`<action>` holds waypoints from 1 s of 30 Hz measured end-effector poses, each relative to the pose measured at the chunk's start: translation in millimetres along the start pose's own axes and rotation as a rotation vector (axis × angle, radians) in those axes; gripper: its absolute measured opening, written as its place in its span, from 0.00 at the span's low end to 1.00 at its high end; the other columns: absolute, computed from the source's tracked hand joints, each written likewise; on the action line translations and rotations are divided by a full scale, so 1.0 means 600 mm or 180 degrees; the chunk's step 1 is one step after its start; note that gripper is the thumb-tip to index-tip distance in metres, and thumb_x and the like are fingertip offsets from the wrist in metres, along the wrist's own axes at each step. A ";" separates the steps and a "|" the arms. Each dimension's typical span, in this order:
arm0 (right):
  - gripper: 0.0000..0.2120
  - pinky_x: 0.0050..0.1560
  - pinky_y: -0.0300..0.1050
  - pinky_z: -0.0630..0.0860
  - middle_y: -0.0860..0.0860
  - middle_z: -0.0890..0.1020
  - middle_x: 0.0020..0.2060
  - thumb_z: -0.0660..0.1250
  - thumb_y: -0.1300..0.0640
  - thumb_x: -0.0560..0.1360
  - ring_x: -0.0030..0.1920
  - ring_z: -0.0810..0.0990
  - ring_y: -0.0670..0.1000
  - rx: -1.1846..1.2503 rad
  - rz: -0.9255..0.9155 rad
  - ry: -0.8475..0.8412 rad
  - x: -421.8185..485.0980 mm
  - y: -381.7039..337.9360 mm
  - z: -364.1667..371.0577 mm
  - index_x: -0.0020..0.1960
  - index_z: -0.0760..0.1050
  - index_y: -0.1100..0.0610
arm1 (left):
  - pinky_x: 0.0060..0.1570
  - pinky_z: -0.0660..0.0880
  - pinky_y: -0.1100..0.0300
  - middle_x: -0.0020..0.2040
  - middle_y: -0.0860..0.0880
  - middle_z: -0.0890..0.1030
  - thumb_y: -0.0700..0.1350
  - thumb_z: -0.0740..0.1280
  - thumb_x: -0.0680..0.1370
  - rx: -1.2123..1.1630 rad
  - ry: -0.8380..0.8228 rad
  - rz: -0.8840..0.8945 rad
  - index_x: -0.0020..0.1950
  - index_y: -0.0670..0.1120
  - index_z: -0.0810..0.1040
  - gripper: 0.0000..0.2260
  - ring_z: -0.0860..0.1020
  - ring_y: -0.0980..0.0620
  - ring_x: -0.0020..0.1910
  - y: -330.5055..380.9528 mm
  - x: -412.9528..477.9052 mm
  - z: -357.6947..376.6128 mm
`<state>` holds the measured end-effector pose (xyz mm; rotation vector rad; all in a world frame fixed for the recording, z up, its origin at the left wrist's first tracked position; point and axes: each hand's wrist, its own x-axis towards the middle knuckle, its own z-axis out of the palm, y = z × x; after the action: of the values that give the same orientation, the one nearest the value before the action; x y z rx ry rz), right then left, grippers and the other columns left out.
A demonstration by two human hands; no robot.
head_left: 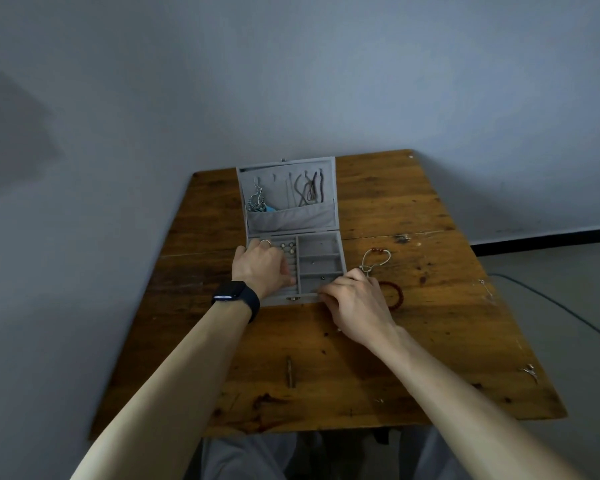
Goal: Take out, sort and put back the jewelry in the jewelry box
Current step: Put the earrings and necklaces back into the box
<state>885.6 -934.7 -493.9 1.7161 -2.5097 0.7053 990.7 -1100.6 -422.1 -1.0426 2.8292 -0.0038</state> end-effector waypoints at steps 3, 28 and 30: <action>0.11 0.51 0.53 0.71 0.47 0.85 0.51 0.64 0.51 0.81 0.55 0.75 0.52 0.0021 0.0001 0.0014 -0.002 -0.002 -0.002 0.58 0.83 0.49 | 0.64 0.66 0.46 0.61 0.48 0.76 0.61 0.70 0.76 -0.0043 -0.0016 0.0022 0.51 0.55 0.80 0.11 0.70 0.46 0.65 -0.002 0.001 0.002; 0.10 0.55 0.40 0.75 0.41 0.83 0.49 0.72 0.55 0.76 0.51 0.79 0.42 0.0966 0.0883 0.0081 -0.124 0.040 -0.092 0.58 0.82 0.48 | 0.62 0.71 0.55 0.64 0.54 0.77 0.53 0.65 0.80 -0.1585 0.0623 0.0238 0.68 0.56 0.76 0.16 0.72 0.54 0.64 0.102 -0.179 0.120; 0.11 0.57 0.41 0.71 0.42 0.83 0.49 0.72 0.53 0.76 0.51 0.78 0.45 0.0676 0.0880 0.0039 -0.132 0.041 -0.079 0.58 0.82 0.48 | 0.64 0.71 0.54 0.65 0.54 0.76 0.54 0.65 0.80 -0.1515 0.0602 0.0152 0.69 0.55 0.75 0.17 0.71 0.53 0.65 0.112 -0.177 0.123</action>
<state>884.0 -839.9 -481.3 1.4206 -2.7830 1.0299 1035.8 -977.8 -485.9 -1.1020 3.1069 0.6360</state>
